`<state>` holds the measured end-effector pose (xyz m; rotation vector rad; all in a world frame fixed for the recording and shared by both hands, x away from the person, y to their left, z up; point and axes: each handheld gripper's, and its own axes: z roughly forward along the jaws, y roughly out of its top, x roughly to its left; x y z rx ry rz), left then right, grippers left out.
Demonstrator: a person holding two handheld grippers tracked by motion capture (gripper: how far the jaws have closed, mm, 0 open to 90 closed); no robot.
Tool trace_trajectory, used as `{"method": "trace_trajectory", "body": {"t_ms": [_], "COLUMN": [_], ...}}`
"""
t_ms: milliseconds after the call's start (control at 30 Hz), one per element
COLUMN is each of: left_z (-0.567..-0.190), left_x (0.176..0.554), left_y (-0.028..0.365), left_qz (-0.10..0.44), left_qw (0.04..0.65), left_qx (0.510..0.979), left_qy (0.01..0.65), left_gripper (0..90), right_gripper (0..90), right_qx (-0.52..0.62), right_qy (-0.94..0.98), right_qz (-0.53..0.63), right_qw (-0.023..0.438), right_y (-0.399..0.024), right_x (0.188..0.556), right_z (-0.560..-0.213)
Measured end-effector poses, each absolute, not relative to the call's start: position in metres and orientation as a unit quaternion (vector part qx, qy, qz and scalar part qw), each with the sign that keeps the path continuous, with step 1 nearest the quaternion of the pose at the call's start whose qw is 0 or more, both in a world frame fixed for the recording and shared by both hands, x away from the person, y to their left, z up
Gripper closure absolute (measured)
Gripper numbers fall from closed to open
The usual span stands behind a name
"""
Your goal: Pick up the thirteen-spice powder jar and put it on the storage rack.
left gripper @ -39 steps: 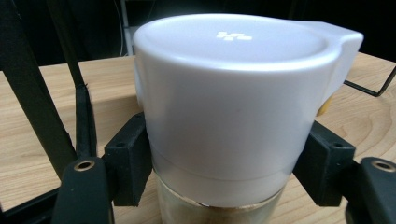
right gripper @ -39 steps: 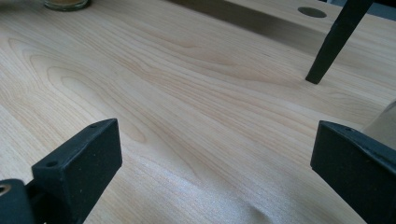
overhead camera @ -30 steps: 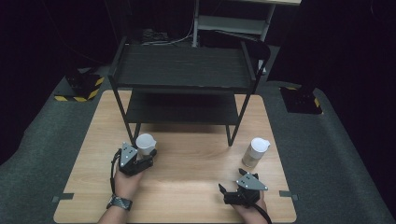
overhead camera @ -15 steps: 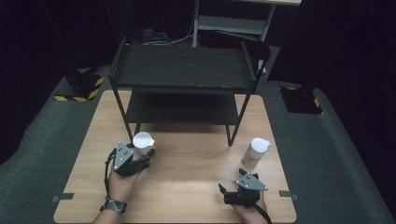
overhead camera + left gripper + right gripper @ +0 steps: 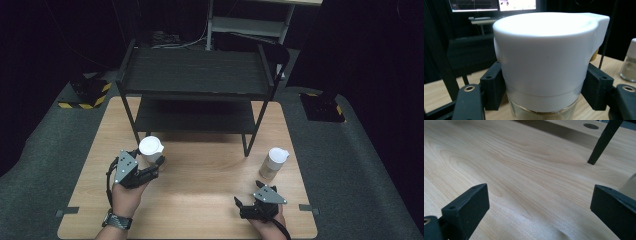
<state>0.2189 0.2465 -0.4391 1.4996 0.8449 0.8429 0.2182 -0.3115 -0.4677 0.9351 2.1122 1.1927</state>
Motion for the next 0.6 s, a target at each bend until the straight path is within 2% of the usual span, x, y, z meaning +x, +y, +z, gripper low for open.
{"method": "trace_trajectory", "body": {"t_ms": [600], "left_z": [-0.400], "left_x": [0.217], "left_y": [0.252], "left_qz": [0.373], "left_qw": [0.600], "left_qx": [0.617], "left_qy": [0.345], "left_gripper": [29.8], "right_gripper": [1.6], "right_qx": [0.347], "right_qy": [0.782], "right_qz": [0.443], "right_qw": [0.267], "right_y": [-0.312], "right_x": [0.218], "right_z": [-0.468]}}
